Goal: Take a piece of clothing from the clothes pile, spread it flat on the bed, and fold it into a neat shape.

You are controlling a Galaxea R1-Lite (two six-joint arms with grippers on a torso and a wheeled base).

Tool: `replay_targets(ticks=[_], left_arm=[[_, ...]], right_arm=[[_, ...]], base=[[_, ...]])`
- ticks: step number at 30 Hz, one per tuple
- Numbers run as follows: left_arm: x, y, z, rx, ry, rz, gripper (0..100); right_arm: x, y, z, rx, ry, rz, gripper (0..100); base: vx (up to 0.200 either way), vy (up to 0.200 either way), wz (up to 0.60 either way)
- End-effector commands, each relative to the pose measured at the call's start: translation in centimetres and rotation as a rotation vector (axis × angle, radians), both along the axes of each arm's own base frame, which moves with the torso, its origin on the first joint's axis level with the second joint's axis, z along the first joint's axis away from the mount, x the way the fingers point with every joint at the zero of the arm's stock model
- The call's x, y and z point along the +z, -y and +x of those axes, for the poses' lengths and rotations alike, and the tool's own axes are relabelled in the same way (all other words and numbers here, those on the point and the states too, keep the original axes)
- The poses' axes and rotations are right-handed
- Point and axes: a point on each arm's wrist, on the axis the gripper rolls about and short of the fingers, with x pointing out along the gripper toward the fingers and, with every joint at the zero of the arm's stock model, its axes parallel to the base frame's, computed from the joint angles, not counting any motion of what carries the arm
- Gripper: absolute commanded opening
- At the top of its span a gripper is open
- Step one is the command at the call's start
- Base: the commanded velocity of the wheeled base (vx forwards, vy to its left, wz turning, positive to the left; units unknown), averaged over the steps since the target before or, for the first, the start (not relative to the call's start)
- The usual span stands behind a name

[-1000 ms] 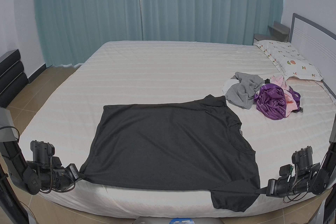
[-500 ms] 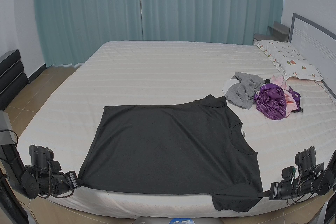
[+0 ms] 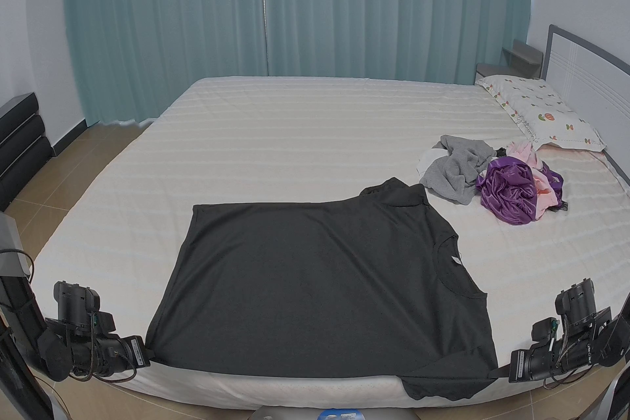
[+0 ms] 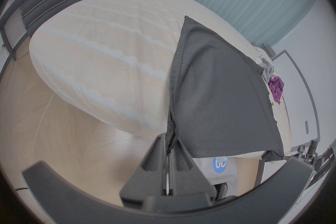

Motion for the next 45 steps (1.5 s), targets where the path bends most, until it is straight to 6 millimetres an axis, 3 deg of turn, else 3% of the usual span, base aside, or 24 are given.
replay_targets(ticks=[1,45], left_arm=[[-0.2,0.0,-0.6,-0.013,-0.023,0.007,0],[1.4,0.1,-2.9,-0.113,-0.068,0.092,0]], right_arm=[[0.2,0.0,-0.7,0.007,-0.005,-0.003,0],[1.6,0.3,-2.6,0.022,0.003,-0.011,0]], base=[[0.0,0.0,0.0],[0.0,0.0,0.0]])
